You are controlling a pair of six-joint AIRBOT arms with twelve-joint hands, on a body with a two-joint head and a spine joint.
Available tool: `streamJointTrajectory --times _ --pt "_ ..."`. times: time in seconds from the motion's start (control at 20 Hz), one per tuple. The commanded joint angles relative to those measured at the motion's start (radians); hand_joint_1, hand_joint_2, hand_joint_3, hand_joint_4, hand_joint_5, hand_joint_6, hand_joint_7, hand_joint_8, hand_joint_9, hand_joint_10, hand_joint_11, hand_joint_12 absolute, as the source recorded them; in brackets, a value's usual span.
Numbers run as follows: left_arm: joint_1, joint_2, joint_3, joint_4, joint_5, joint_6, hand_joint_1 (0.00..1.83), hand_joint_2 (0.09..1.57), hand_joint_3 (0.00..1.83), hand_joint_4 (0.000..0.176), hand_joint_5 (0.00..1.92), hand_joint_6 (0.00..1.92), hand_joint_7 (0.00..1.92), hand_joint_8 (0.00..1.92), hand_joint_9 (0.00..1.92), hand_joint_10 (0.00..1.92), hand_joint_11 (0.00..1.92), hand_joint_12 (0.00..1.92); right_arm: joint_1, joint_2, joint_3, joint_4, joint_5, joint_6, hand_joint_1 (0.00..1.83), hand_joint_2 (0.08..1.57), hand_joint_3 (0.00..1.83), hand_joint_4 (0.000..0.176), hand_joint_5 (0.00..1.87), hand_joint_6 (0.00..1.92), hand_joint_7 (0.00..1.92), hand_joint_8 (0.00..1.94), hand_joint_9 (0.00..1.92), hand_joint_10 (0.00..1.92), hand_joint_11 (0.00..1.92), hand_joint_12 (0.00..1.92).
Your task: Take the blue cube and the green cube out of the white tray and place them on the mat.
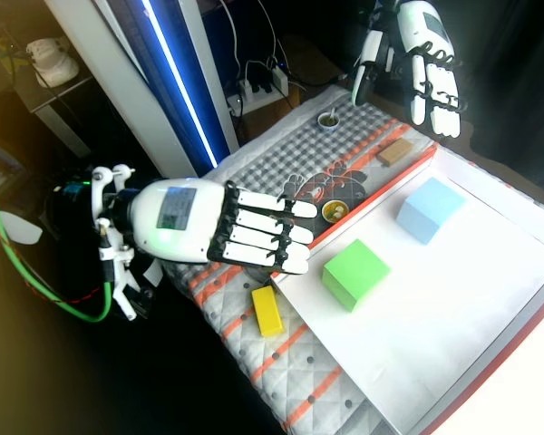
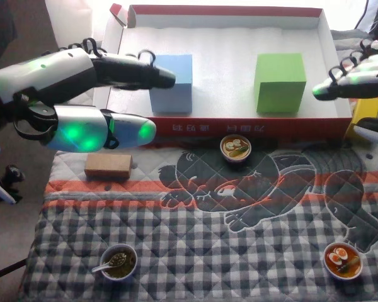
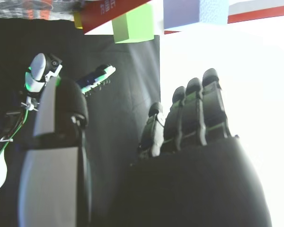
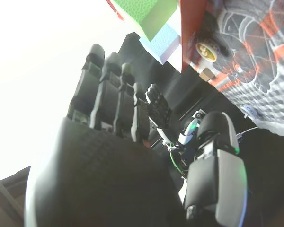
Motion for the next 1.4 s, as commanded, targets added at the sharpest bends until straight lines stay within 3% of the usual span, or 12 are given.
streamJointTrajectory --times 0.0,0.3,0.4,0.55,0.65,0.7,0.85,0.95,1.05,1.2,1.25,1.35 --pt "-0.005 -0.004 0.002 -0.012 -0.122 -0.003 0.60 1.16 0.00 0.157 0.50 0.01 0.44 0.01 0.42 0.02 0.00 0.93 0.014 -0.002 0.004 0.023 0.117 0.001 0.88 1.36 0.01 0.000 0.61 0.00 0.66 0.00 0.62 0.01 0.29 0.73" --pt "-0.075 -0.082 0.091 -0.032 -0.083 -0.003 0.53 1.14 0.00 0.175 0.41 0.00 0.39 0.00 0.39 0.00 0.00 0.96 0.077 -0.048 0.042 0.025 0.116 0.001 0.70 1.37 0.00 0.005 0.48 0.00 0.56 0.00 0.59 0.00 0.39 0.59" --pt "-0.128 -0.139 0.150 -0.059 -0.041 0.033 0.54 1.11 0.00 0.176 0.37 0.00 0.36 0.00 0.37 0.00 0.00 0.94 0.131 -0.089 0.077 0.025 0.093 0.001 0.57 1.30 0.00 0.053 0.37 0.00 0.42 0.00 0.46 0.00 0.19 0.73" --pt "-0.169 -0.200 0.180 -0.249 -0.001 0.367 0.62 1.05 0.00 0.176 0.34 0.00 0.36 0.00 0.42 0.02 0.06 0.98 0.222 -0.168 0.155 0.024 -0.014 -0.002 0.56 1.12 0.00 0.065 0.22 0.00 0.27 0.00 0.29 0.00 0.00 1.00" --pt "-0.179 -0.238 0.216 -0.341 0.017 0.474 0.64 0.99 0.00 0.176 0.29 0.00 0.32 0.00 0.42 0.01 0.04 1.03 0.268 -0.214 0.213 0.024 -0.099 -0.002 0.53 1.00 0.00 0.146 0.11 0.00 0.17 0.00 0.18 0.01 0.00 0.69" --pt "-0.187 -0.259 0.245 -0.362 0.036 0.478 0.66 0.98 0.00 0.176 0.26 0.00 0.32 0.00 0.40 0.00 0.01 1.06 0.290 -0.233 0.238 0.024 -0.136 -0.002 0.53 0.97 0.00 0.151 0.09 0.00 0.16 0.00 0.17 0.00 0.00 0.67" --pt "-0.222 -0.347 0.371 -0.401 0.133 0.481 0.64 0.91 0.00 0.176 0.18 0.00 0.36 0.01 0.49 0.03 0.08 1.11 0.332 -0.296 0.319 0.025 -0.247 -0.002 0.57 0.93 0.00 0.103 0.07 0.00 0.13 0.00 0.17 0.01 0.00 0.79" --pt "-0.235 -0.408 0.445 -0.489 0.195 0.595 0.56 0.89 0.00 0.176 0.11 0.00 0.32 0.00 0.44 0.00 0.09 0.98 0.345 -0.327 0.354 0.025 -0.284 -0.002 0.56 0.96 0.01 0.136 0.08 0.00 0.13 0.01 0.18 0.01 0.00 0.80" --pt "-0.242 -0.447 0.478 -0.602 0.221 0.775 0.60 0.89 0.00 0.176 0.12 0.01 0.33 0.00 0.42 0.00 0.05 0.84 0.354 -0.339 0.368 0.025 -0.298 -0.002 0.50 0.99 0.00 0.142 0.06 0.00 0.13 0.00 0.17 0.01 0.00 0.74" --pt "-0.242 -0.490 0.530 -0.673 0.247 0.841 0.66 0.89 0.00 0.176 0.14 0.01 0.31 0.00 0.41 0.00 0.04 0.78 0.367 -0.363 0.401 0.024 -0.340 -0.002 0.54 1.01 0.00 0.132 0.10 0.01 0.14 0.00 0.19 0.01 0.00 0.80" --pt "-0.241 -0.497 0.543 -0.681 0.258 0.841 0.66 0.91 0.00 0.176 0.13 0.00 0.31 0.00 0.42 0.00 0.04 0.82 0.367 -0.370 0.410 0.024 -0.356 -0.002 0.51 1.01 0.00 0.107 0.10 0.00 0.13 0.00 0.20 0.00 0.00 0.80" --pt "-0.240 -0.502 0.556 -0.688 0.271 0.841 0.65 0.93 0.00 0.176 0.15 0.00 0.32 0.00 0.44 0.01 0.03 0.82 0.367 -0.382 0.425 0.025 -0.377 -0.002 0.53 1.01 0.00 0.097 0.11 0.00 0.13 0.00 0.20 0.00 0.00 0.78"
